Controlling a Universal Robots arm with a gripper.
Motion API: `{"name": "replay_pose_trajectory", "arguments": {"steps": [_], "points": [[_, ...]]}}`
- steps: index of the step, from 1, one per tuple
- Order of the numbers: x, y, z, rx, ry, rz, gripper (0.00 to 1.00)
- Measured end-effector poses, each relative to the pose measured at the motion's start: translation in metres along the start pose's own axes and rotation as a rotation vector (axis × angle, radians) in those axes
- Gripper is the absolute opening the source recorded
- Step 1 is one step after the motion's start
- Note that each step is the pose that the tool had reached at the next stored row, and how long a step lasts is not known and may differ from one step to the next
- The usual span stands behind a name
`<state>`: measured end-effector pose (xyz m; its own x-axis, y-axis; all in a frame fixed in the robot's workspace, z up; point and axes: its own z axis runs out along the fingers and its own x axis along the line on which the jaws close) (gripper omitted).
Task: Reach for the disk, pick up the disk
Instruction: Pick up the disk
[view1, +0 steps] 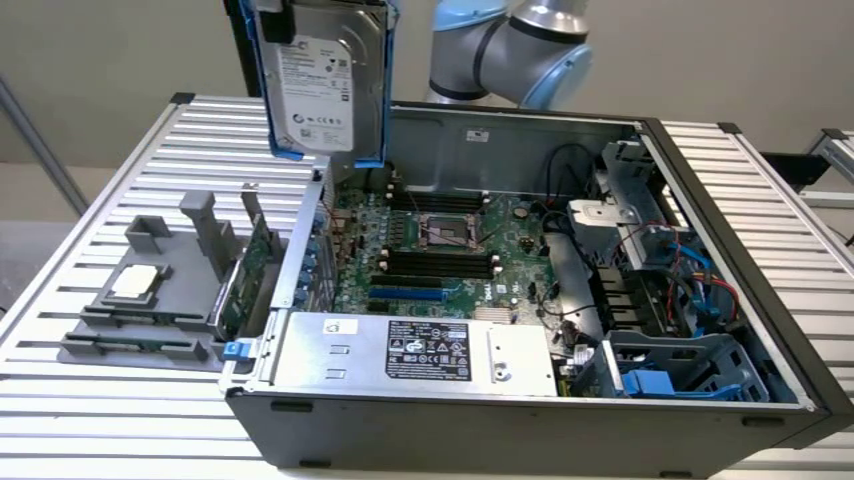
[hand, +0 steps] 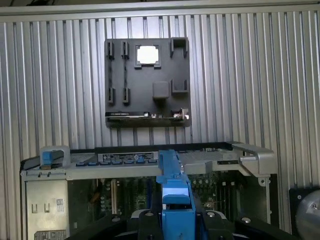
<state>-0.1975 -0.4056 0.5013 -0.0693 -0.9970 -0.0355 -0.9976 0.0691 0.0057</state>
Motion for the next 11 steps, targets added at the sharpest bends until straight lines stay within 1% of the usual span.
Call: {"name": "replay_pose_trajectory", "arguments": {"steps": [11], "points": [[0.023, -0.0371, -0.0011, 0.0000, 0.0001, 0.000, 0.33]]}}
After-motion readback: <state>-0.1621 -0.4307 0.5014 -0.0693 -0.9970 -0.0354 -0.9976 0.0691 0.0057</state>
